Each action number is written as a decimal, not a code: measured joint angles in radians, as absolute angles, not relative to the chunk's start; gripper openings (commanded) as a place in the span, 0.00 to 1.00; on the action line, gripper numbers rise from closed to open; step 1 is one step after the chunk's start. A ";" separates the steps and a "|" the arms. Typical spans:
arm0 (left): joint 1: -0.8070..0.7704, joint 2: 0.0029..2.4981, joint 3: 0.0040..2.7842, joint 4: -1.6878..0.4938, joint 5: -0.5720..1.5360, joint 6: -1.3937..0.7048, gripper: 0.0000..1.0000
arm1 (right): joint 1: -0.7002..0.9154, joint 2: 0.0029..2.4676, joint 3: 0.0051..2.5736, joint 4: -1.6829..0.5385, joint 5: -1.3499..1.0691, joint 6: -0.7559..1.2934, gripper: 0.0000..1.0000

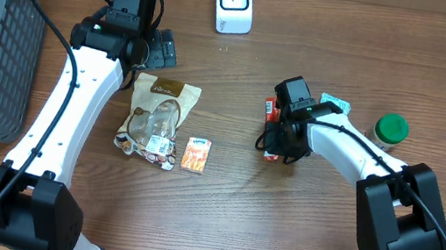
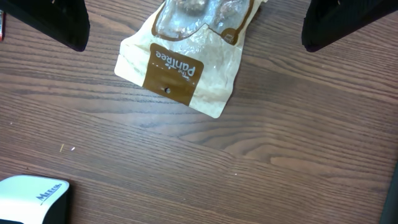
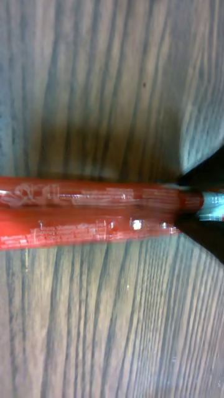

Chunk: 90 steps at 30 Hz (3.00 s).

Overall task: Scan the item barcode
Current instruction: 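Lower the right gripper and grasp the red stick snack, then lift the red stick toward the white scanner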

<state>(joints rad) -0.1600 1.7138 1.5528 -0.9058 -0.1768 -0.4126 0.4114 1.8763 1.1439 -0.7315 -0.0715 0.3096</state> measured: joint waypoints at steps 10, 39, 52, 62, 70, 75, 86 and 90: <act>-0.160 1.714 1.553 -0.906 -0.177 -0.413 1.00 | 0.412 1.873 1.144 -0.733 -0.073 0.311 0.04; -0.160 1.714 1.553 -0.906 -0.177 -0.413 1.00 | 0.412 1.382 1.204 -1.092 -0.405 -0.341 0.04; -0.160 1.714 1.553 -0.906 -0.177 -0.413 1.00 | 0.412 1.252 1.204 -1.196 -0.624 -0.650 0.04; -0.160 1.714 1.553 -0.905 -0.177 -0.413 1.00 | 0.412 1.252 1.204 -1.177 -0.628 -0.669 0.04; -0.160 1.714 1.553 -0.906 -0.177 -0.413 1.00 | 0.413 1.278 1.205 -0.925 -0.449 -0.439 0.03; -0.160 1.714 1.553 -0.905 -0.177 -0.413 1.00 | 0.412 1.341 1.276 -0.966 -0.317 -0.325 0.03; -0.160 1.714 1.553 -0.906 -0.177 -0.413 0.99 | 0.413 1.689 1.680 -0.912 -0.033 -0.281 0.03; -0.160 1.714 1.553 -0.906 -0.177 -0.413 1.00 | 0.412 1.787 1.681 -0.791 0.083 -0.338 0.03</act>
